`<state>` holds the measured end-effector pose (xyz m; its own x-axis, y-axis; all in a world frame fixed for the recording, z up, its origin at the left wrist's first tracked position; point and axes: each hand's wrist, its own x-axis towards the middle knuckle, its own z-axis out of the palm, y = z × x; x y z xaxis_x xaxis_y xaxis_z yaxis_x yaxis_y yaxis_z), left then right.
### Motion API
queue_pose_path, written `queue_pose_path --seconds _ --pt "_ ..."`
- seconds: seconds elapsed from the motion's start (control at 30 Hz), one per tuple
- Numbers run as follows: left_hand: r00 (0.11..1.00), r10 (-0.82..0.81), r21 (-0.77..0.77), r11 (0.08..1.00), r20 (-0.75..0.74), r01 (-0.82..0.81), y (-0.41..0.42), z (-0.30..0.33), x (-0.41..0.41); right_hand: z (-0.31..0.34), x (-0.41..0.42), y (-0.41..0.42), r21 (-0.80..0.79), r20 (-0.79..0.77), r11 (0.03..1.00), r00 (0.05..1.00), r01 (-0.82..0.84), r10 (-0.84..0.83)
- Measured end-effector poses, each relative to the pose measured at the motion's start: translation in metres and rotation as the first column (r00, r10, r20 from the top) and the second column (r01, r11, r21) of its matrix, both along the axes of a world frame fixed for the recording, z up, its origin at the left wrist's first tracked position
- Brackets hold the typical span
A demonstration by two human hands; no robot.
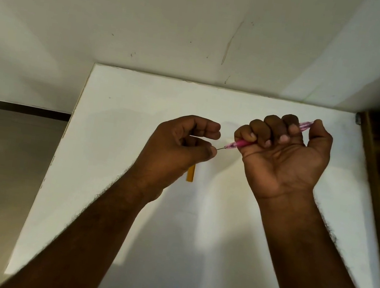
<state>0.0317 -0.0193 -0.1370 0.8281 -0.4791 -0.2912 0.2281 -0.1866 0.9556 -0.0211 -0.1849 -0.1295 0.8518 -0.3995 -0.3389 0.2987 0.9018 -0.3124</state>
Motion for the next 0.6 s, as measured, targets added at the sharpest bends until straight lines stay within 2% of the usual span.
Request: queue_pose_path --seconds 0.6 --pt "1.0 0.0 0.015 1.0 0.012 0.0 -0.0022 -0.0013 -0.0016 -0.0001 -0.0003 0.0015 -0.02 0.017 1.0 1.0 -0.017 0.017"
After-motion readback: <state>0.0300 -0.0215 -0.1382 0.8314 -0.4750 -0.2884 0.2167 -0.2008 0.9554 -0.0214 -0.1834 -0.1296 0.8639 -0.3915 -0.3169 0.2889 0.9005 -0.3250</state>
